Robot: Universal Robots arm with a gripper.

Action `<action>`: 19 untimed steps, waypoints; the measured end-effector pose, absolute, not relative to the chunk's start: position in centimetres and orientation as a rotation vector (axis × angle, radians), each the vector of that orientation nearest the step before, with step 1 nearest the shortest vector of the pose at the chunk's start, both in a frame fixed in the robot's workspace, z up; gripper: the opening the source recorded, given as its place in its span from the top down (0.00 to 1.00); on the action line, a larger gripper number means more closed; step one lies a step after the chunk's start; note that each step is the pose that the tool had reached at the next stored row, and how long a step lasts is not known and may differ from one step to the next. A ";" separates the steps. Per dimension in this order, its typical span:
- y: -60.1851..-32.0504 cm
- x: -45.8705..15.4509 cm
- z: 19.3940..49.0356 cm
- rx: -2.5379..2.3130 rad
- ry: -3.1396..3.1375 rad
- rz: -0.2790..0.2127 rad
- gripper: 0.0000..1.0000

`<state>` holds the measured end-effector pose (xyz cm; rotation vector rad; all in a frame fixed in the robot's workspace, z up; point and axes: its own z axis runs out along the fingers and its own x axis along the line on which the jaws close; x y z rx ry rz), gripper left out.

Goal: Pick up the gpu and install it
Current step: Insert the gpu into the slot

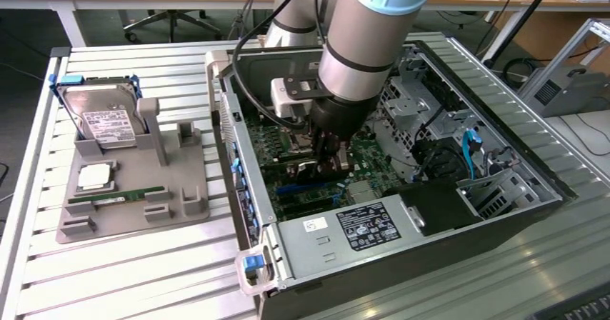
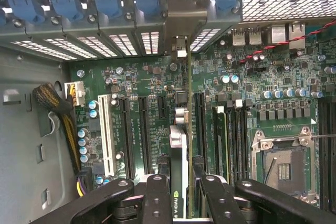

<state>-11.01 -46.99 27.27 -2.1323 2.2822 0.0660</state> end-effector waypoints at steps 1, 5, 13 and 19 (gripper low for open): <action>-47.0 -11.0 27.3 -2.132 2.282 0.066 0.73; -47.0 -11.0 27.2 -2.132 2.282 0.066 0.73; -47.0 -10.9 27.2 -2.142 2.273 0.066 0.73; -46.9 -10.9 27.1 -2.146 2.269 0.066 0.73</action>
